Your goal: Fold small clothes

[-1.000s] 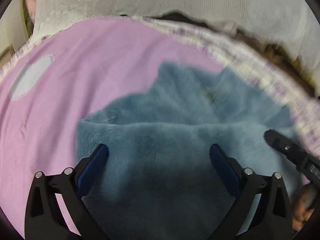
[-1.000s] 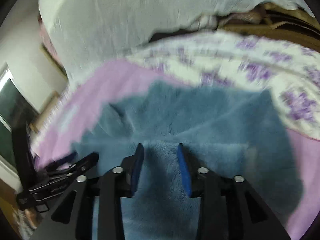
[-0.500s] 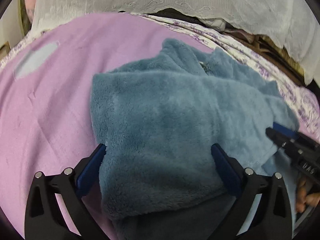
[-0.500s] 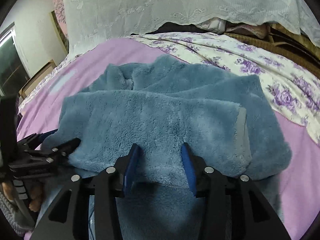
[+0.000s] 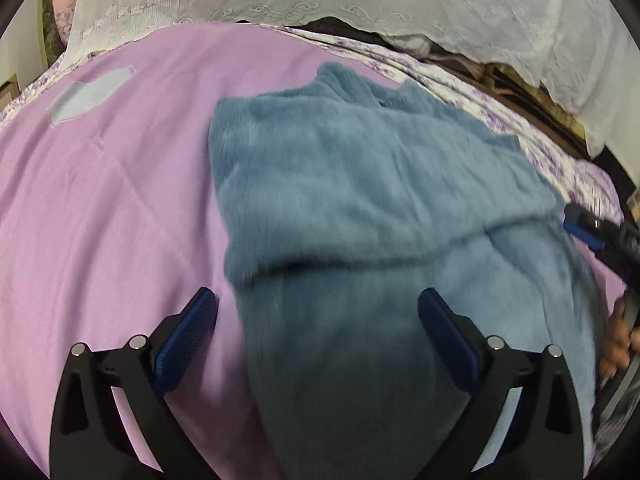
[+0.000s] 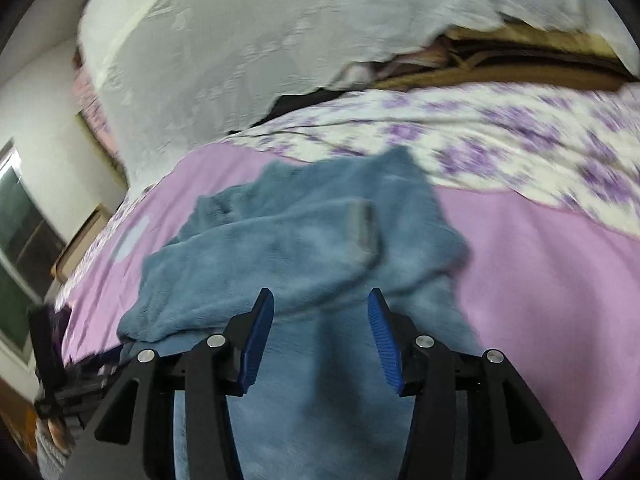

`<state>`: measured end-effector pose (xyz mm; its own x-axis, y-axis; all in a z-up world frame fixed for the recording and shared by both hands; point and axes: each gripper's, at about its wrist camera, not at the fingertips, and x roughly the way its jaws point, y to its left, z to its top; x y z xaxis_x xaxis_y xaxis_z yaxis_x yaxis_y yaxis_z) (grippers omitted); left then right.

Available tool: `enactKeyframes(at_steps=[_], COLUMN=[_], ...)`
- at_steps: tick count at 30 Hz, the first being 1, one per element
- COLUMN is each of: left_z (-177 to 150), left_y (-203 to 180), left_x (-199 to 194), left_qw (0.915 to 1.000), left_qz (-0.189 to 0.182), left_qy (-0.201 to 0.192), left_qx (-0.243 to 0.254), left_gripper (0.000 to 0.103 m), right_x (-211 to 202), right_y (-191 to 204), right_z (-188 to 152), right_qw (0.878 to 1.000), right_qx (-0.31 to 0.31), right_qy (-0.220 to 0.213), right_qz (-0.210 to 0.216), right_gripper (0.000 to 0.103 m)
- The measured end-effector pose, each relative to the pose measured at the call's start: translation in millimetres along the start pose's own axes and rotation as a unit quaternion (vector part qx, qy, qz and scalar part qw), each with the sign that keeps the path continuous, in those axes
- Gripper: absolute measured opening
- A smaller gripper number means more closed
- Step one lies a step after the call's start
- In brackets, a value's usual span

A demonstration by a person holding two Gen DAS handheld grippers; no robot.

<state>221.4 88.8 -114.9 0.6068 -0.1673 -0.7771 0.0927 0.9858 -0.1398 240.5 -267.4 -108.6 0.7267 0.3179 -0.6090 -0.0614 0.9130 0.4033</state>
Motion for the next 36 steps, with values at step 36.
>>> enactKeyframes(at_steps=[36], left_z=[-114.6], left_y=[-34.1], left_x=[-75.7], left_qw=[0.977], left_qz=[-0.204], left_qy=[0.063], left_qx=[0.011], left_gripper=[0.098], right_x=[-95.2], right_y=[-70.3], right_z=[-99.3], right_qw=[0.996], right_qx=[0.039], right_qy=[0.058], right_qz=[0.059], right_gripper=[0.05])
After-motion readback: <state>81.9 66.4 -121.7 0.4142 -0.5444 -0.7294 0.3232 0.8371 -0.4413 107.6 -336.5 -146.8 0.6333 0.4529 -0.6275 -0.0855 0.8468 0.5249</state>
